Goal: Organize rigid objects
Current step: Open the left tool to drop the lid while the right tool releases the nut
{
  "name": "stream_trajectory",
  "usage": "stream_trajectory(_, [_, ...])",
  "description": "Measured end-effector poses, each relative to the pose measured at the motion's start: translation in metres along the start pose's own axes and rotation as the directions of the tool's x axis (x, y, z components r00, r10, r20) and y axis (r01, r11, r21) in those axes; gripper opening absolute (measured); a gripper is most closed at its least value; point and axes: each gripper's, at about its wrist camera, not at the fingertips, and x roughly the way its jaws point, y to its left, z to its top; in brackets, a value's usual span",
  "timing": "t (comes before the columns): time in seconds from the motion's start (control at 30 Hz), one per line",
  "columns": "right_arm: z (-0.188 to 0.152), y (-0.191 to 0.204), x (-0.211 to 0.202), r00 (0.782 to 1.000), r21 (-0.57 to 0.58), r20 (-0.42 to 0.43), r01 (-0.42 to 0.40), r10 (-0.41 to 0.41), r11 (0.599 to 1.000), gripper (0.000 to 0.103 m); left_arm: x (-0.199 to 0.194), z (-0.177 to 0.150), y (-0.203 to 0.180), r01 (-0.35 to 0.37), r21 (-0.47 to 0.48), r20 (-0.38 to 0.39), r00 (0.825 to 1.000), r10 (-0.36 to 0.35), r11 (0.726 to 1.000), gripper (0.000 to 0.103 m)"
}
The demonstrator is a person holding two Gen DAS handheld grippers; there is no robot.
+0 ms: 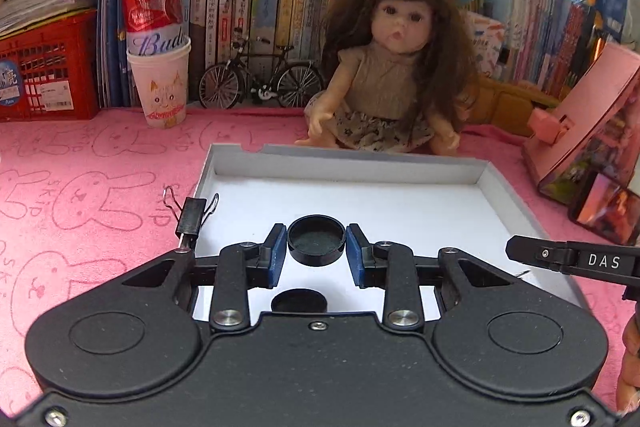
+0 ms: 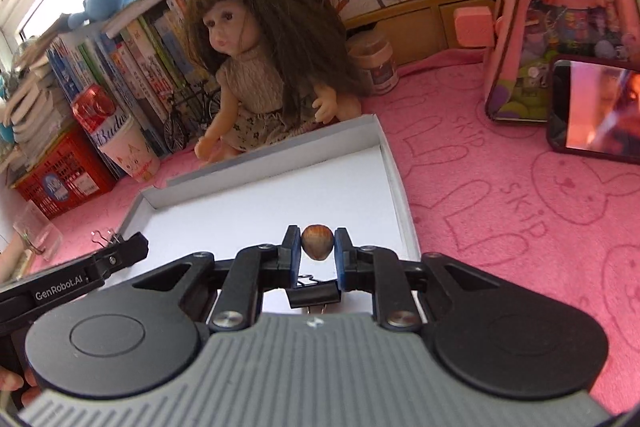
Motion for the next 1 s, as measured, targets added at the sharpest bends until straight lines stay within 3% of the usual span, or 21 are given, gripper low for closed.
stream_trajectory(0.33, [0.001, 0.008, 0.026, 0.998, -0.109, -0.042, 0.048, -0.053, 0.993, 0.021, 0.032, -0.003, 0.005, -0.025, 0.009, -0.076, 0.997, 0.026, 1.0, 0.03])
stream_trajectory(0.57, [0.0, 0.009, 0.026, 0.998, -0.123, -0.043, 0.034, -0.039, 0.992, 0.023, 0.031, -0.006, 0.001, -0.038, 0.044, -0.062, 0.997, 0.041, 0.998, 0.03])
stream_trajectory(0.67, [0.002, 0.011, 0.019, 0.999, -0.127, -0.011, 0.037, -0.038, 0.991, 0.03, 0.026, -0.005, 0.002, -0.03, 0.03, -0.055, 0.998, 0.031, 0.999, 0.034])
stream_trajectory(0.7, [0.003, 0.011, 0.016, 0.999, -0.129, 0.0, 0.037, -0.037, 0.991, 0.043, 0.023, -0.004, 0.002, -0.028, 0.03, -0.049, 0.998, 0.03, 0.999, 0.038])
stream_trajectory(0.73, [0.003, 0.012, 0.011, 0.999, -0.13, 0.014, 0.032, -0.03, 0.991, 0.048, 0.019, -0.004, 0.002, -0.029, 0.032, -0.038, 0.999, 0.031, 0.999, 0.044])
stream_trajectory(1.0, [-0.005, 0.025, -0.031, 0.994, -0.178, 0.104, 0.031, -0.012, 0.984, 0.072, -0.03, -0.008, -0.001, -0.01, 0.05, 0.038, 0.999, 0.009, 0.999, 0.074])
